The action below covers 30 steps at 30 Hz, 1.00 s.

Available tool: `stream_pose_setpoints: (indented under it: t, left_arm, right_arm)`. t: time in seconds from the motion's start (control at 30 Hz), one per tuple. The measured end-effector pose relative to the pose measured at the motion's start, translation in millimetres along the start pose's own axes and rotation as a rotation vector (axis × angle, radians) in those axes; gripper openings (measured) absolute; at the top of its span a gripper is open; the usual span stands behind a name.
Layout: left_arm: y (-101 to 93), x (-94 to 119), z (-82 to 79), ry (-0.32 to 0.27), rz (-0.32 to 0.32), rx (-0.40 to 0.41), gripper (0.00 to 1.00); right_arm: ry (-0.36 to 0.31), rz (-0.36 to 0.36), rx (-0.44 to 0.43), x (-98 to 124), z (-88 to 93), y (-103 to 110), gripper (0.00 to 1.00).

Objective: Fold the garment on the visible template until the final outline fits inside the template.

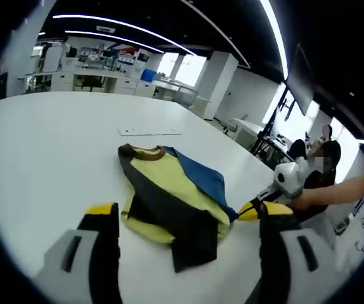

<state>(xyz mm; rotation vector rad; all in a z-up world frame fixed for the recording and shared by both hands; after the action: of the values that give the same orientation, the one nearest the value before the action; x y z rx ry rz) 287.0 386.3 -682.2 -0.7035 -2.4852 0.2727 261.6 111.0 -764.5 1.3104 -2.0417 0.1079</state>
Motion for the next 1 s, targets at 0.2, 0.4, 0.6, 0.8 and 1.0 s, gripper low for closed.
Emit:
stream_pose_setpoints:
  t: [0.2,0.4,0.6,0.8,1.0]
  left_arm:
    - [1.8,0.9,3.6,0.001,0.005,0.009,0.88]
    - [1.2,-1.9,5.5,0.000,0.013,0.019,0.88]
    - [-1.4,-5.9,6.3,0.000,0.021,0.024,0.87]
    - [-1.6,-11.1,9.0,0.011,0.024,0.028,0.87]
    - [3.5,-14.8,10.2,0.023,0.015,0.031,0.87]
  right_arm:
    - [-0.032,0.026,-0.041,30.4,-17.0,2.3,0.00]
    - [-0.081,0.078,-0.139,71.7,-29.4,-12.2,0.00]
    - [-0.084,0.149,-0.200,114.9,-31.0,-38.9,0.00]
    - [-0.059,0.229,-0.269,145.6,-15.2,-73.9,0.00]
    - [-0.059,0.297,-0.360,167.7,-1.4,-114.4,0.00]
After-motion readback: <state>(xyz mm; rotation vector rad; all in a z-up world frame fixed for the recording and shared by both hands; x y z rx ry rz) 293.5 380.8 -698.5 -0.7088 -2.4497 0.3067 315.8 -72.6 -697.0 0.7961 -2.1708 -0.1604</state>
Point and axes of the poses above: the point that each gripper's makers call its tool centre point, and the gripper's own axes: x roughly backward along the fingers, y roughly to its left, z roughly out of its underside, the point moved 7 cm from there along x, roughly backward along the fingers, and after that the axes turned 8 degrees about -z, right-handed, at the moved point
